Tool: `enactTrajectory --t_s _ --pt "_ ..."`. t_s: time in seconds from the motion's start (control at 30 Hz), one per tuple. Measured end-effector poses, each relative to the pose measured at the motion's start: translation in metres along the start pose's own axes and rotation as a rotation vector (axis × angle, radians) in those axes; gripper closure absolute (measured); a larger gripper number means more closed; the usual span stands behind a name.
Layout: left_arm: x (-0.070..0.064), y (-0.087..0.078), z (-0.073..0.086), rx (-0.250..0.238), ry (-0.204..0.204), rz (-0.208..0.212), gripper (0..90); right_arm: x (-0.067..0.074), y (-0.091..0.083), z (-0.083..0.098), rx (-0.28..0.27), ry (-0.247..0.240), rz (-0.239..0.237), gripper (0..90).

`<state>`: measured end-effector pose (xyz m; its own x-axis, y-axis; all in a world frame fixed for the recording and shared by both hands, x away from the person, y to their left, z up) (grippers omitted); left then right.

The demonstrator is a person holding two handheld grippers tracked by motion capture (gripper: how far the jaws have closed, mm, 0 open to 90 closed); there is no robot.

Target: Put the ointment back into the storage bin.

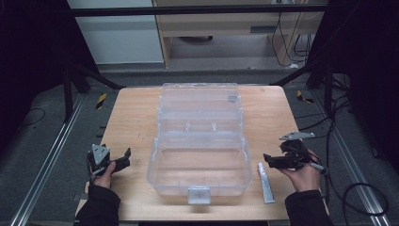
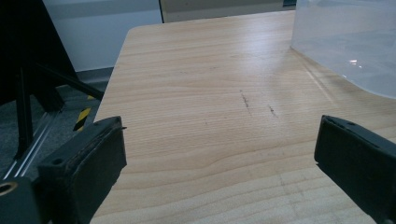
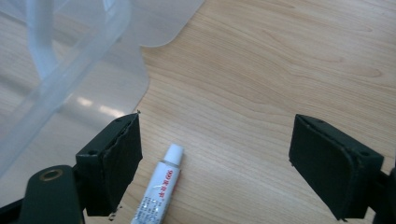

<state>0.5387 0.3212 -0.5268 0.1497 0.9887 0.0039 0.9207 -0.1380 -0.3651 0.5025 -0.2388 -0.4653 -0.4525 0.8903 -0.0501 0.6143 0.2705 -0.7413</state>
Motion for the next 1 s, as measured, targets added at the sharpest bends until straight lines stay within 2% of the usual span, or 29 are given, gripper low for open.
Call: enactTrajectory --t_s 0.33,0.6,0.7,1.0 --pt "0.000 0.000 0.000 0.000 0.001 0.001 1.6 0.012 0.000 -0.006 0.081 -0.027 -0.010 21.4" --pt "0.000 0.000 0.000 0.001 -0.001 0.003 1.6 0.020 0.001 -0.005 0.151 0.003 -0.034 24.3" --pt "0.000 0.000 0.000 0.001 0.000 0.003 1.5 0.023 0.006 -0.001 0.195 0.004 -0.033 26.8" --pt "0.000 0.000 0.000 0.001 -0.002 0.003 1.6 0.028 0.013 0.006 0.267 0.029 -0.042 30.5"
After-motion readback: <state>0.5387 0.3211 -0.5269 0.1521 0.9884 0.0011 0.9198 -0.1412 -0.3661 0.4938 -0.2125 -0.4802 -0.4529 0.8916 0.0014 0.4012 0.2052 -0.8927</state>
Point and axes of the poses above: each handheld gripper's, and its own axes: y roughly forward along the jaws, z roughly out of its underside, x roughly to its left, the point moved 7 cm from there along y, roughly forward along the jaws, and after that the axes turned 4 degrees about -y, right-handed, at the moved point
